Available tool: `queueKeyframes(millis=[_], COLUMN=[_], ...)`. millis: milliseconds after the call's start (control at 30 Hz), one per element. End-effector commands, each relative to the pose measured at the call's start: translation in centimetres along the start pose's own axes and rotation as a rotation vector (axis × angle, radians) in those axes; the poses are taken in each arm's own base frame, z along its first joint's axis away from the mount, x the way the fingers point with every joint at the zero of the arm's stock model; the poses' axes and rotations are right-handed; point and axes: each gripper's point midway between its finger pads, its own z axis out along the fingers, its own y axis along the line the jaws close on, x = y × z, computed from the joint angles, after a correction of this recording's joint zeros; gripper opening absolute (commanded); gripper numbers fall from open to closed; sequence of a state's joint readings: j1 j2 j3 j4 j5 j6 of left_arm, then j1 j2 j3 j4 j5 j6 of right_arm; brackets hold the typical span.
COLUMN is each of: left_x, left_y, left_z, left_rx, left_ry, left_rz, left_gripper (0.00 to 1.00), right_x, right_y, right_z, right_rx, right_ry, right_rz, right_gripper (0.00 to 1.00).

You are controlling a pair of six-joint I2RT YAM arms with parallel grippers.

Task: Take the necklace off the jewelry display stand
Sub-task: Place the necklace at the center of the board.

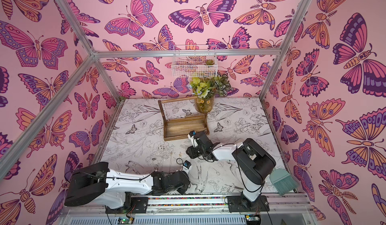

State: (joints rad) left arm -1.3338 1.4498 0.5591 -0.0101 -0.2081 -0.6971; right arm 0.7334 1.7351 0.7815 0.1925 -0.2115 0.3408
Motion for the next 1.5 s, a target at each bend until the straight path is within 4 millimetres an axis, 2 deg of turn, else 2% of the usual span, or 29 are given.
queueKeyframes(millis=[0,33,300,467,600,733,900,1067,1167,1467], left_x=[0.2,0.2,0.2,0.2,0.4,0.3,0.0,-0.7,-2.1,-7.3], left_y=[0.3,0.3,0.4,0.4,0.3,0.2,0.2,0.2,-0.3,-0.8], left_z=[0.0,0.0,-0.1,-0.1,0.0,-0.1,-0.5,-1.1,-1.9,-5.9], left_rx=[-0.028,-0.027,-0.03,-0.03,-0.026,-0.02,-0.025,-0.037,-0.04,-0.1], left_ry=[0.015,0.016,0.017,0.017,0.027,0.027,0.014,-0.007,-0.04,-0.171], left_rz=[0.005,0.006,0.003,0.004,0.007,0.004,0.007,0.028,0.058,0.138], left_gripper=[0.01,0.01,0.01,0.01,0.06,0.2,0.43,0.56,0.63,0.85], right_x=[-0.3,-0.3,-0.1,-0.5,-0.9,-1.0,-0.9,-1.2,-1.6,-7.2], right_y=[-0.1,0.0,0.5,1.0,1.4,1.5,1.4,1.4,1.4,1.6], right_z=[-0.3,-0.3,-1.0,-1.9,-2.3,-2.4,-2.8,-3.5,-3.9,-9.4], right_rx=[0.006,0.003,-0.017,-0.028,-0.04,-0.041,-0.036,-0.03,-0.025,-0.008], right_ry=[0.021,0.02,0.028,0.015,0.017,0.016,0.009,-0.006,-0.015,-0.154], right_rz=[-0.014,-0.014,-0.003,-0.01,-0.017,-0.016,-0.013,-0.015,-0.006,0.024], right_gripper=[0.56,0.61,0.66,0.74,0.78,0.78,0.78,0.78,0.78,0.82])
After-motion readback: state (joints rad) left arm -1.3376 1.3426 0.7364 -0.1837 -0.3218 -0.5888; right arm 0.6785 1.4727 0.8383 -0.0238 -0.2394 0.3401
